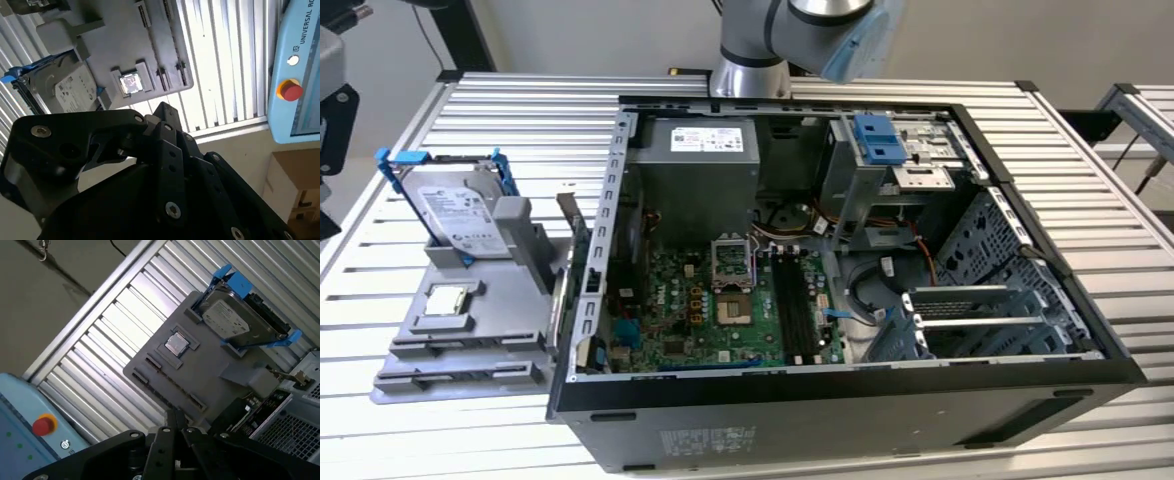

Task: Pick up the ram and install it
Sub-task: 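Pick up the ram and move it above insertion slot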

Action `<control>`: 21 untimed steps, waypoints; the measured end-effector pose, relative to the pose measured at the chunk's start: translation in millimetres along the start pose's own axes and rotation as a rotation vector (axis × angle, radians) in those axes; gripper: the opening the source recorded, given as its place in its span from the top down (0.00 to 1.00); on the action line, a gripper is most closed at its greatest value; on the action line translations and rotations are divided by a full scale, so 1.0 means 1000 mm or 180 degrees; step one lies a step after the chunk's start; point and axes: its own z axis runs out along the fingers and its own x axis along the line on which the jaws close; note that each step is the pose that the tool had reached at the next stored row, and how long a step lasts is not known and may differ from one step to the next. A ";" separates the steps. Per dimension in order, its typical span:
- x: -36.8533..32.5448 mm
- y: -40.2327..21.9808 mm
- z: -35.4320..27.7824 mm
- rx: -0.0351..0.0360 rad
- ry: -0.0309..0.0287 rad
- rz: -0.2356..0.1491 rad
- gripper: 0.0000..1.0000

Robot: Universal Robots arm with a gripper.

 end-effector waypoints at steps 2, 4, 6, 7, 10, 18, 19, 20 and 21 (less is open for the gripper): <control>0.0000 0.0000 0.0000 -0.0002 0.0005 -0.0111 1.00; 0.0000 0.0000 0.0000 -0.0004 0.0011 -0.0228 1.00; 0.0000 0.0000 0.0000 -0.0006 0.0016 -0.0341 1.00; 0.0000 0.0000 0.0000 -0.0007 0.0019 -0.0397 1.00; 0.0000 0.0000 0.0000 -0.0011 0.0027 -0.0574 1.00; 0.0000 0.0000 0.0000 -0.0019 0.0049 -0.1034 1.00; 0.0000 0.0000 0.0000 -0.0020 0.0051 -0.1091 1.00; 0.0000 0.0000 0.0000 -0.0021 0.0054 -0.1150 1.00; 0.0000 0.0000 0.0000 -0.0022 0.0057 -0.1207 1.00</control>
